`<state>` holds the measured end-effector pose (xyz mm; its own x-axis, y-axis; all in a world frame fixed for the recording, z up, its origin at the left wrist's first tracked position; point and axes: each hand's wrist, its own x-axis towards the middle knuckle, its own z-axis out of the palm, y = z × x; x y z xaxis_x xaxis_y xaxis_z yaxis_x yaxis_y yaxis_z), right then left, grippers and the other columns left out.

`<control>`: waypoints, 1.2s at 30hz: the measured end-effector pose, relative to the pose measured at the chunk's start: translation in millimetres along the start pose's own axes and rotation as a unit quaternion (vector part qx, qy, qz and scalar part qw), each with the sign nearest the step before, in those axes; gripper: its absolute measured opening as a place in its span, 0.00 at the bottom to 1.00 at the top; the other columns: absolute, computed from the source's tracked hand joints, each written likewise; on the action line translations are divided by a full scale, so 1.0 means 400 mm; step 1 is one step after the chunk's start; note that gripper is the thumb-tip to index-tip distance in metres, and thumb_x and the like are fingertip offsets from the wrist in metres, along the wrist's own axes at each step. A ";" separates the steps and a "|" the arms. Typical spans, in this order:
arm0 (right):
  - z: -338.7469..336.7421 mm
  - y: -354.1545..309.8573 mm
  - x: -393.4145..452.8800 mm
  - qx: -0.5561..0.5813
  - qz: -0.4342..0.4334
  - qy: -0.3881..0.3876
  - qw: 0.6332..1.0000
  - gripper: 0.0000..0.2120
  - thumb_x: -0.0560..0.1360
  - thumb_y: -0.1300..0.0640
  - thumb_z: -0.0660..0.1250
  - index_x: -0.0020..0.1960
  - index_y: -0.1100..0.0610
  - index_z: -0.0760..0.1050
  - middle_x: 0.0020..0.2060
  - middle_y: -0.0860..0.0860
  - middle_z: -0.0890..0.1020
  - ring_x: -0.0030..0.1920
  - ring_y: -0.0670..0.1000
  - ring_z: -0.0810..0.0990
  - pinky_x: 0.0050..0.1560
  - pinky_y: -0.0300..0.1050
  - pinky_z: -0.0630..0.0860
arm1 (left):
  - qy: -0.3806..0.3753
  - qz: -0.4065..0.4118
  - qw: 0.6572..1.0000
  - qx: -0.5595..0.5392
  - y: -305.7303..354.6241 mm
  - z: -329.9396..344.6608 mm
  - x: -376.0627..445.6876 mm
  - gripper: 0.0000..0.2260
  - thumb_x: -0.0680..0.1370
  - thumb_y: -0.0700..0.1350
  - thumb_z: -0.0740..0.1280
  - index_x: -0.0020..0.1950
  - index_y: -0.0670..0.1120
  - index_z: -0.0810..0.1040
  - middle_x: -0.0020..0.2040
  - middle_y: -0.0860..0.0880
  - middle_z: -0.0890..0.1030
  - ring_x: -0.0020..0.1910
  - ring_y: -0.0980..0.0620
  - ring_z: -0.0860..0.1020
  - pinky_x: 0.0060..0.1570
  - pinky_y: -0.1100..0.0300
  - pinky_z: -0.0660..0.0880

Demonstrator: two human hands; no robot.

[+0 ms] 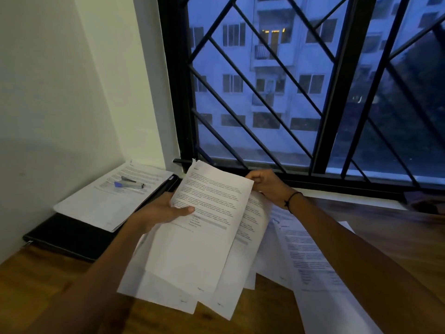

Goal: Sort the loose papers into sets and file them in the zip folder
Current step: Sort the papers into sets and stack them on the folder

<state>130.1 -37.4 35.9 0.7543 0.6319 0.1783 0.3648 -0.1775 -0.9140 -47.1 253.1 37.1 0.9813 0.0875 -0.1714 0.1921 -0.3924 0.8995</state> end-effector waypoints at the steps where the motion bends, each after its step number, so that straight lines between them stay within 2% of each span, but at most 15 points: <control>1: -0.003 -0.002 0.002 0.006 0.008 0.006 1.000 0.08 0.80 0.64 0.69 0.53 0.69 0.81 0.52 0.64 0.85 0.50 0.55 0.84 0.53 0.47 0.81 | 0.000 0.003 1.000 -0.007 0.001 0.002 0.002 0.22 0.73 0.54 0.78 0.66 0.57 0.80 0.60 0.58 0.85 0.61 0.54 0.82 0.65 0.51 0.77; 3: -0.007 -0.009 0.001 0.015 0.044 0.034 0.998 0.17 0.83 0.53 0.65 0.53 0.68 0.81 0.51 0.66 0.84 0.47 0.56 0.83 0.51 0.50 0.79 | 0.018 0.020 0.999 -0.027 0.001 0.005 0.006 0.20 0.74 0.51 0.78 0.65 0.56 0.80 0.60 0.56 0.85 0.61 0.54 0.82 0.66 0.49 0.76; 6: -0.011 -0.028 -0.025 0.042 0.118 0.101 0.987 0.26 0.83 0.38 0.57 0.50 0.58 0.82 0.45 0.58 0.85 0.43 0.53 0.84 0.44 0.47 0.80 | 0.062 0.045 0.995 -0.059 -0.001 -0.003 0.013 0.19 0.75 0.50 0.77 0.65 0.57 0.80 0.62 0.56 0.84 0.63 0.54 0.81 0.66 0.48 0.76; 9: -0.005 -0.010 -0.054 0.103 0.171 0.110 0.974 0.27 0.76 0.31 0.63 0.57 0.53 0.78 0.49 0.55 0.86 0.49 0.55 0.86 0.48 0.54 0.84 | 0.090 0.066 0.989 -0.096 -0.002 -0.014 0.020 0.24 0.73 0.52 0.78 0.68 0.54 0.79 0.62 0.55 0.84 0.62 0.52 0.82 0.64 0.47 0.78; 11: 0.011 0.010 -0.065 0.162 0.155 0.056 0.973 0.32 0.71 0.34 0.71 0.62 0.57 0.74 0.55 0.57 0.84 0.51 0.56 0.86 0.49 0.55 0.85 | 0.114 0.073 0.983 -0.127 0.002 -0.012 0.028 0.23 0.74 0.48 0.77 0.68 0.51 0.80 0.60 0.54 0.85 0.59 0.54 0.83 0.63 0.49 0.78; 13: 0.039 0.027 -0.065 0.202 0.097 -0.005 0.974 0.34 0.70 0.42 0.76 0.68 0.61 0.72 0.61 0.57 0.83 0.53 0.54 0.86 0.49 0.50 0.84 | 0.122 0.088 0.975 -0.161 0.009 0.000 0.034 0.22 0.75 0.43 0.76 0.69 0.47 0.79 0.60 0.52 0.85 0.58 0.55 0.84 0.61 0.54 0.80; 16: 0.084 0.024 -0.053 0.171 0.010 -0.039 0.984 0.27 0.75 0.60 0.74 0.73 0.57 0.72 0.67 0.53 0.80 0.66 0.56 0.80 0.62 0.53 0.80 | 0.115 0.100 0.961 -0.230 0.018 0.022 0.051 0.22 0.75 0.39 0.77 0.69 0.43 0.79 0.63 0.46 0.84 0.61 0.49 0.83 0.60 0.53 0.80; 19: 0.105 -0.009 -0.036 0.172 -0.027 -0.031 0.984 0.27 0.75 0.67 0.74 0.72 0.59 0.73 0.66 0.54 0.81 0.66 0.55 0.80 0.66 0.55 0.78 | 0.092 0.116 0.943 -0.298 0.042 0.046 0.069 0.21 0.76 0.36 0.74 0.69 0.40 0.78 0.64 0.43 0.83 0.64 0.43 0.81 0.63 0.49 0.79; 22: 0.107 -0.042 -0.019 0.161 -0.045 0.009 0.986 0.25 0.74 0.68 0.74 0.70 0.61 0.75 0.64 0.55 0.82 0.65 0.56 0.81 0.66 0.57 0.77 | 0.089 0.120 0.934 -0.324 0.077 0.061 0.070 0.18 0.78 0.36 0.72 0.68 0.39 0.77 0.63 0.42 0.83 0.61 0.43 0.83 0.56 0.51 0.82; 24: 0.106 -0.060 -0.011 0.153 -0.058 0.051 0.985 0.22 0.75 0.66 0.74 0.68 0.61 0.76 0.63 0.56 0.82 0.64 0.56 0.82 0.65 0.60 0.78 | 0.110 0.130 0.932 -0.319 0.095 0.060 0.073 0.20 0.76 0.39 0.74 0.68 0.40 0.78 0.63 0.42 0.83 0.61 0.43 0.83 0.60 0.48 0.80; 26: 0.100 -0.085 -0.009 0.160 -0.074 0.090 0.980 0.18 0.76 0.66 0.73 0.65 0.58 0.79 0.61 0.54 0.84 0.61 0.54 0.83 0.63 0.56 0.80 | 0.131 0.145 0.926 -0.323 0.117 0.049 0.075 0.23 0.75 0.39 0.75 0.69 0.42 0.77 0.63 0.44 0.83 0.62 0.43 0.83 0.63 0.46 0.78; 28: 0.093 -0.108 -0.008 0.182 -0.091 0.111 0.973 0.16 0.77 0.65 0.72 0.63 0.56 0.79 0.59 0.53 0.85 0.60 0.53 0.83 0.60 0.52 0.81 | 0.147 0.161 0.917 -0.334 0.146 0.039 0.071 0.22 0.75 0.37 0.75 0.69 0.42 0.77 0.62 0.44 0.84 0.60 0.43 0.83 0.59 0.45 0.80; 31: 0.089 -0.120 -0.005 0.186 -0.107 0.121 0.969 0.18 0.76 0.62 0.74 0.65 0.59 0.79 0.60 0.54 0.84 0.61 0.55 0.83 0.58 0.52 0.82 | 0.166 0.184 0.915 -0.317 0.173 0.040 0.067 0.20 0.74 0.35 0.75 0.66 0.42 0.79 0.59 0.44 0.85 0.56 0.44 0.85 0.51 0.48 0.83; 33: 0.095 -0.109 -0.009 0.171 -0.093 0.117 0.974 0.17 0.76 0.63 0.74 0.64 0.59 0.79 0.59 0.53 0.85 0.60 0.52 0.84 0.58 0.49 0.82 | 0.168 0.183 0.919 -0.307 0.159 0.048 0.069 0.19 0.74 0.35 0.75 0.64 0.41 0.80 0.59 0.44 0.86 0.58 0.43 0.84 0.55 0.47 0.82; 36: 0.106 -0.079 -0.019 0.153 -0.072 0.105 0.980 0.18 0.75 0.65 0.75 0.64 0.59 0.79 0.58 0.52 0.85 0.59 0.51 0.84 0.56 0.46 0.81 | 0.166 0.169 0.930 -0.281 0.120 0.059 0.066 0.25 0.72 0.39 0.78 0.68 0.43 0.78 0.60 0.46 0.85 0.61 0.44 0.83 0.62 0.44 0.79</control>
<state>89.6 -4.7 47.9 0.8149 0.4587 0.3544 0.3185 0.1566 -0.9349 -11.6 214.9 66.2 0.9096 0.3598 0.2080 -0.2533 0.0832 0.9638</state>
